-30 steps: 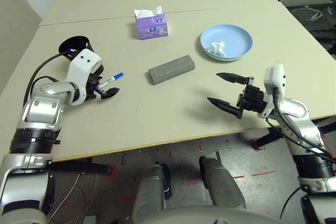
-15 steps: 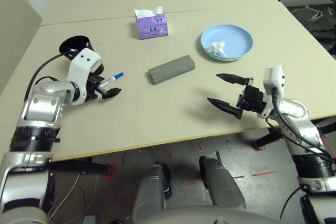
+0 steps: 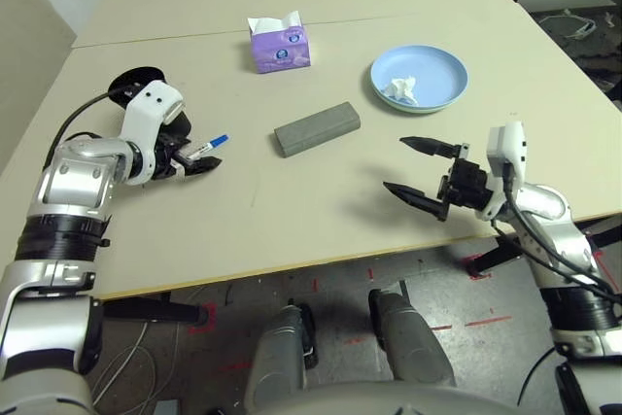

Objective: Organize and tidy the items on the table.

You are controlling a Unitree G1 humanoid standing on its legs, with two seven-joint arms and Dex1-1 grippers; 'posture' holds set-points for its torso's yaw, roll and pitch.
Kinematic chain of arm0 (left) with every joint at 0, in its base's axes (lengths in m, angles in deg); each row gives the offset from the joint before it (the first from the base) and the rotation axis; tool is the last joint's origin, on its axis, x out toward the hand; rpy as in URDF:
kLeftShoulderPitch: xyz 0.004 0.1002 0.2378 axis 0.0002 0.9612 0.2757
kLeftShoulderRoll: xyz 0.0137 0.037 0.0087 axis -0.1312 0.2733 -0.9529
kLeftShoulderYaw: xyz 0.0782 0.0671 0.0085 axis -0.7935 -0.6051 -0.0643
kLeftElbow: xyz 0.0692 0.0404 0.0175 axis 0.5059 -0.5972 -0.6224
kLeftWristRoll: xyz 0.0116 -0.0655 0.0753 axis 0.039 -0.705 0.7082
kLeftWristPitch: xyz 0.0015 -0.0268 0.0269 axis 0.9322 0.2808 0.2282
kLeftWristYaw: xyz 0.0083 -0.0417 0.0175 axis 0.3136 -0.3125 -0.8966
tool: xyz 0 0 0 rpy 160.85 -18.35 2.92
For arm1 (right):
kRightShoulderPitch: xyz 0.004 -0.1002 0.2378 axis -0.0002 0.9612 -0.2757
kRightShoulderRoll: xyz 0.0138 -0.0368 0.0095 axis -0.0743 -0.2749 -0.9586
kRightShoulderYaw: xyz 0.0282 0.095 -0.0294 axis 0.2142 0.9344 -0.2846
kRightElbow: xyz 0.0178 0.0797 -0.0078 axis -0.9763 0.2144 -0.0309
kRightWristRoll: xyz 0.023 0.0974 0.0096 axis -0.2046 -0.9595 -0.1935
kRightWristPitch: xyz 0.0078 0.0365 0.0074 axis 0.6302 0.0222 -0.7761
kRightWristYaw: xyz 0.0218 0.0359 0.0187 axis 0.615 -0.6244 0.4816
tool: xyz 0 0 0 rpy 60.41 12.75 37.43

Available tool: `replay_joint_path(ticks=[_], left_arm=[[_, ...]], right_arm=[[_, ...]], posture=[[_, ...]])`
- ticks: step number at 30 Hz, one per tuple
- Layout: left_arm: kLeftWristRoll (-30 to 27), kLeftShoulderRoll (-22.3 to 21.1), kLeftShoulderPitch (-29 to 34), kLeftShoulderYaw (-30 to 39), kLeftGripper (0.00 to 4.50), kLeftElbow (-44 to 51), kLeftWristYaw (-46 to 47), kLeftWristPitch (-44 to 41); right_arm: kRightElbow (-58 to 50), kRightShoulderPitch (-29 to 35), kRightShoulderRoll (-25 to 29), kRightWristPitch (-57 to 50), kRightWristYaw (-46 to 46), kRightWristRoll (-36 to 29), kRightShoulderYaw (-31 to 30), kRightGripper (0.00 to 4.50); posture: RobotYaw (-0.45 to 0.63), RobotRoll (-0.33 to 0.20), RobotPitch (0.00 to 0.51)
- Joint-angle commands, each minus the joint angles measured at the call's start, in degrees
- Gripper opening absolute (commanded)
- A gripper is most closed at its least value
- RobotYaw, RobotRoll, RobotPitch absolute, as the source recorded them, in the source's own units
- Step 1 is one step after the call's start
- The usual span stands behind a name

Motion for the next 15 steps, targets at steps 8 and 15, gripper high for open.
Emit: replay_joint_path(ticks=[8,15], left_arm=[[-2.7,0.0,2.6,1.5,4.44,0.4,-0.3,-2.7],[-4.8,-0.7,4.1,1.7,2.54,2.7,-2.1,-5.0]], right_arm=[[-1.0,-0.7,-0.2,0.0,0.4,0.1,-0.7,4.50],[-1.3,-0.9,-0.1,0.2,0.6,0.3,-0.8,4.50]], posture=[[-0.16,0.000,0.181],[-0.16,0.000,0.179]])
